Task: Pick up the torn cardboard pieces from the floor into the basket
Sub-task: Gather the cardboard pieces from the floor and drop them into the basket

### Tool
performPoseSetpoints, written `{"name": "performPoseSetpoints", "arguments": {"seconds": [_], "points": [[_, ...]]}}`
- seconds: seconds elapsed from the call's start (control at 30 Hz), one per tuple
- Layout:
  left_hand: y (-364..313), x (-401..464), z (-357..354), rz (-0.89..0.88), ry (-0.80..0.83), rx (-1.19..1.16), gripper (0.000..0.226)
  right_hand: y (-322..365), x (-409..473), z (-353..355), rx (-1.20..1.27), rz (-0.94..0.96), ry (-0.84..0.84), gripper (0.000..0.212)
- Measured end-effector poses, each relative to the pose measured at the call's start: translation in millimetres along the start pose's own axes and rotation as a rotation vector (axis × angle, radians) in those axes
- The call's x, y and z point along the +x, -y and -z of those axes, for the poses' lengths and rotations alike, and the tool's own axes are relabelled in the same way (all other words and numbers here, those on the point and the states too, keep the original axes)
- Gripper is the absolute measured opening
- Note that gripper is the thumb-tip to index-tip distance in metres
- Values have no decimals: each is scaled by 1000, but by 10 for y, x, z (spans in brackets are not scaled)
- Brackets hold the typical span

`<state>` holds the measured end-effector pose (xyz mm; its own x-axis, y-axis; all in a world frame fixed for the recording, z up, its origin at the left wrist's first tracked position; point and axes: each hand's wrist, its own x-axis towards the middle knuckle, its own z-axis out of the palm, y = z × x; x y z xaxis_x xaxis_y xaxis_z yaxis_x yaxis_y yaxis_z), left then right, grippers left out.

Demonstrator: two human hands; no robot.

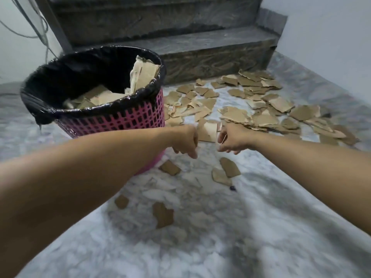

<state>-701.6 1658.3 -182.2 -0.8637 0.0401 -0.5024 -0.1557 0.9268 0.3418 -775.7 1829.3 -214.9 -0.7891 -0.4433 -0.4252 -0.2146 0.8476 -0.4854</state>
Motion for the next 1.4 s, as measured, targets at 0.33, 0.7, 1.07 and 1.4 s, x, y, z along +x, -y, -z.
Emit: {"name": "performPoseSetpoints", "arguments": {"seconds": [0.33,0.7,1.07,1.4], "points": [[627,523,-635,87,7,330,75,-533,244,-669,-317,-39,46,97],[863,642,-1073,29,-84,434,30,-709,329,-874,-374,55,38,23],[843,537,-965,130,109,53,9,-879,284,-538,-127,77,-7,10],[875,3,-1119,-5,343,19,23,-973,-73,-506,-132,21,108,10]]}}
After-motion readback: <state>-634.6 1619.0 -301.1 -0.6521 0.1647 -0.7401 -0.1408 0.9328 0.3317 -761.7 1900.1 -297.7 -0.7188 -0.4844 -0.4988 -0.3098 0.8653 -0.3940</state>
